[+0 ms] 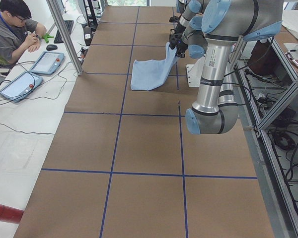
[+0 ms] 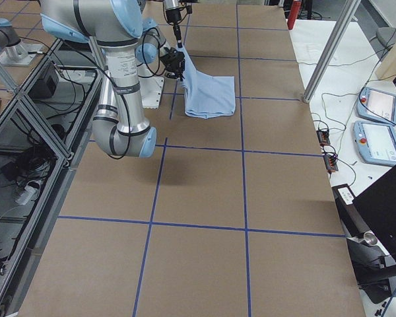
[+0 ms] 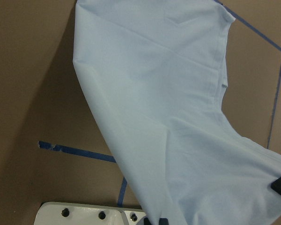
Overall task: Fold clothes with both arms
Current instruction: 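Lift the near edge with both grippers and fold it away from the robot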
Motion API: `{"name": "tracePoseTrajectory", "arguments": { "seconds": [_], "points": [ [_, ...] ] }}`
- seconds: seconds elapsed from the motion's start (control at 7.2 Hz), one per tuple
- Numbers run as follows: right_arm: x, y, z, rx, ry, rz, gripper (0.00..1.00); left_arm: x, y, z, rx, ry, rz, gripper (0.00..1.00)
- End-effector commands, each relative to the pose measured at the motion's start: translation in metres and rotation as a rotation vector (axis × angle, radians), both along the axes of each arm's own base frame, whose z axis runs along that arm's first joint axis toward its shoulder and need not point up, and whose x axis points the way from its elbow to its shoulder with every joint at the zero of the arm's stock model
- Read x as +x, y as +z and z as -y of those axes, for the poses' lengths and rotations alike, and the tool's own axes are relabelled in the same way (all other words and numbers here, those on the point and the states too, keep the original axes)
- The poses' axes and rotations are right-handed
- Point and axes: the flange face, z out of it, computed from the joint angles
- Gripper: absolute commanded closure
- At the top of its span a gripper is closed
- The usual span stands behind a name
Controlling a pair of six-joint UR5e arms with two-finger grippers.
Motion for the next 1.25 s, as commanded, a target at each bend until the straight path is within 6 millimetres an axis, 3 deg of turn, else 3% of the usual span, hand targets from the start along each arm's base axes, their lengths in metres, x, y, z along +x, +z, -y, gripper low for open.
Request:
{"name": "tracePoseTrajectory", "arguments": {
  "seconds": [0.0,0.28,0.42,0.56,0.69,0.97,1.11],
  "points": [
    [-0.025,0.013,0.054,0.006,0.027,-0.022,1.0,0.022,0.018,0.077,0.056,-0.047,0.119,1.0],
    [-0.076,0.042,0.11,0.031,0.066,-0.046,1.0,0.069,0.066,0.138,0.079,-0.086,0.198,1.0],
    [-0.091,0.055,0.13,0.039,0.069,-0.065,1.0,0.087,0.099,0.17,0.074,-0.116,0.222,1.0],
    [-0.107,0.062,0.154,0.033,0.076,-0.081,1.0,0.102,0.119,0.199,0.093,-0.128,0.251,1.0],
    [-0.113,0.069,0.174,0.025,0.088,-0.079,1.0,0.112,0.133,0.215,0.09,-0.136,0.272,1.0],
    [-0.108,0.06,0.194,0.03,0.083,-0.072,1.0,0.111,0.129,0.221,0.107,-0.136,0.272,1.0],
    [-0.114,0.066,0.199,0.025,0.083,-0.091,1.0,0.112,0.127,0.221,0.108,-0.137,0.269,1.0]
  ]
}}
